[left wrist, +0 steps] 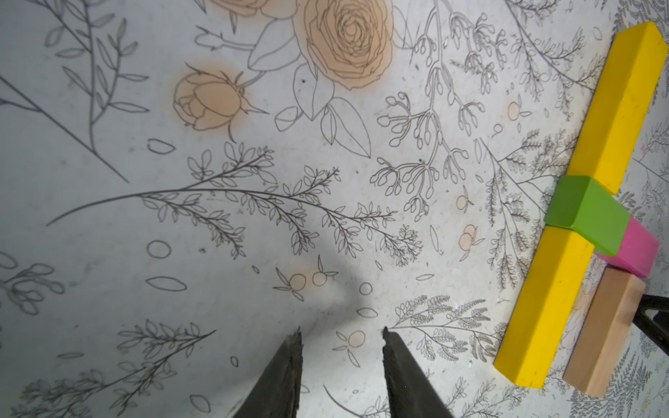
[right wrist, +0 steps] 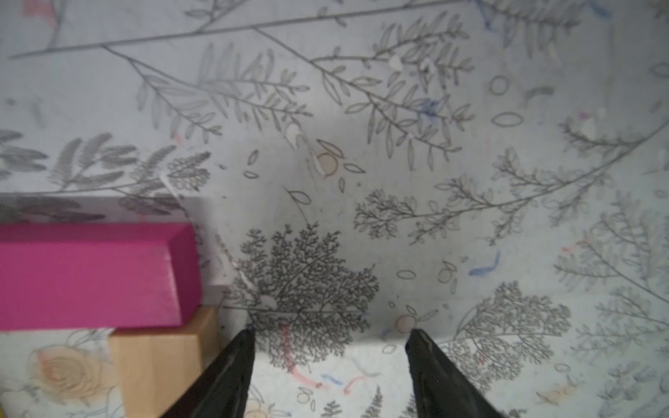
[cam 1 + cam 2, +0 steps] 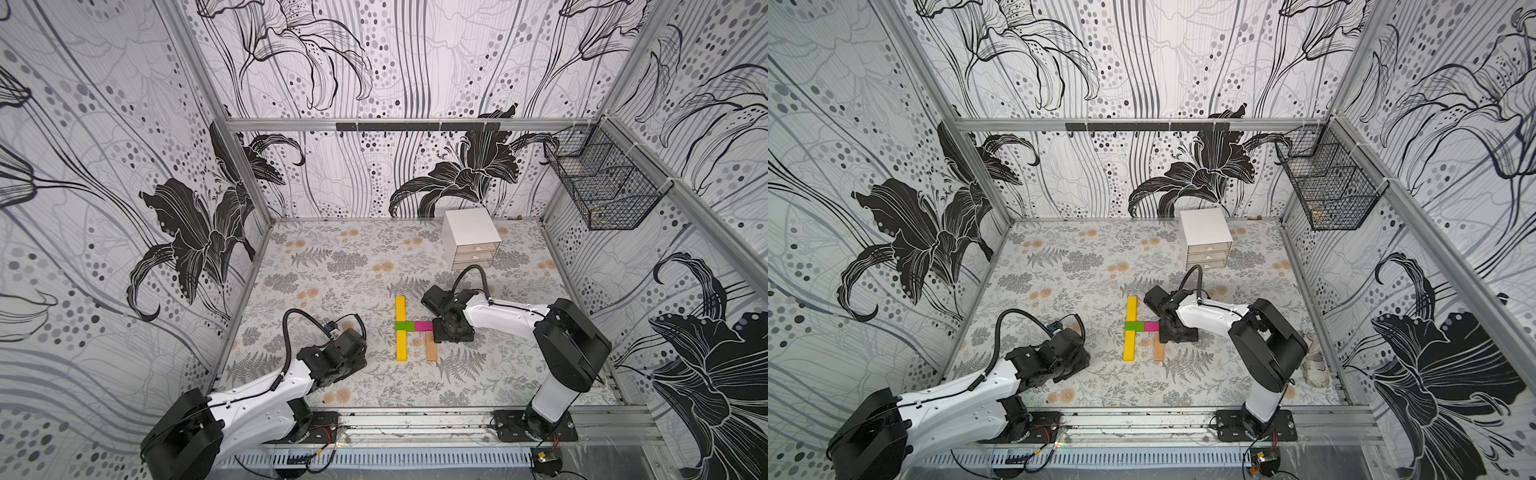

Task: Assemble the letter h with building blocks
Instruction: Adjust the building block at the center of the board.

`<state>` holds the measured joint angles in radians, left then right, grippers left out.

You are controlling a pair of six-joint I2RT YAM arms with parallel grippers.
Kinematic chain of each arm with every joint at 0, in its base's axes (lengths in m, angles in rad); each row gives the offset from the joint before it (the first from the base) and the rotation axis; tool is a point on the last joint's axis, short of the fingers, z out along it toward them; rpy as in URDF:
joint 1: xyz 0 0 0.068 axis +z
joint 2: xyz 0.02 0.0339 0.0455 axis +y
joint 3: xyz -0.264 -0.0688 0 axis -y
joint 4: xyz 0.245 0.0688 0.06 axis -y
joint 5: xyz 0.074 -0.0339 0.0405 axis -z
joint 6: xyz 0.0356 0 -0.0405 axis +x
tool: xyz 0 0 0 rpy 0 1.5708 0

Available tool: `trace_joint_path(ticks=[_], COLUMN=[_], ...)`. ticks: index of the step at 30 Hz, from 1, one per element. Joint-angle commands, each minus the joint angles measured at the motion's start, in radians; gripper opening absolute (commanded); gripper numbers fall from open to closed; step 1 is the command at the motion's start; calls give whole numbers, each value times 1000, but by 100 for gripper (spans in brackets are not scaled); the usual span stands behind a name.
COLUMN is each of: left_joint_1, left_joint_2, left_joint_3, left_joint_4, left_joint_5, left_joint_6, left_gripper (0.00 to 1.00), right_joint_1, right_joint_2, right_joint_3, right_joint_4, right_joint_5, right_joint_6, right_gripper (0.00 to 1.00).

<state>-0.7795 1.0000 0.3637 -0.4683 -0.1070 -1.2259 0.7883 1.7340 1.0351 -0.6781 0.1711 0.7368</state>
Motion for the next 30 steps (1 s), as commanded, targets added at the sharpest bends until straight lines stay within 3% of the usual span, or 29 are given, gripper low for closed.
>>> trace_joint_path(ticks=[1,14,20,30], left_joint_1=[3,5,5,4], left_joint_2=[-9,-24,-27,-6], left_joint_3=[3,-5,-6,-8], left_joint_4=[-15,-23,-24,0], left_joint_5=[-2,-4,-3,2], left_joint_6=[5,0,0,0], left_gripper=[40,40,40,40], right_joint_1=[9,9,26,204], right_joint_2=[36,39,-43,-209], right_joint_3=[19,48,10,-97], right_joint_4=[2,-40,-86,-193], right_joint_5=[-12,22,58,122], right_joint_6=[10,6,31,158], right_gripper=[70,70,70,79])
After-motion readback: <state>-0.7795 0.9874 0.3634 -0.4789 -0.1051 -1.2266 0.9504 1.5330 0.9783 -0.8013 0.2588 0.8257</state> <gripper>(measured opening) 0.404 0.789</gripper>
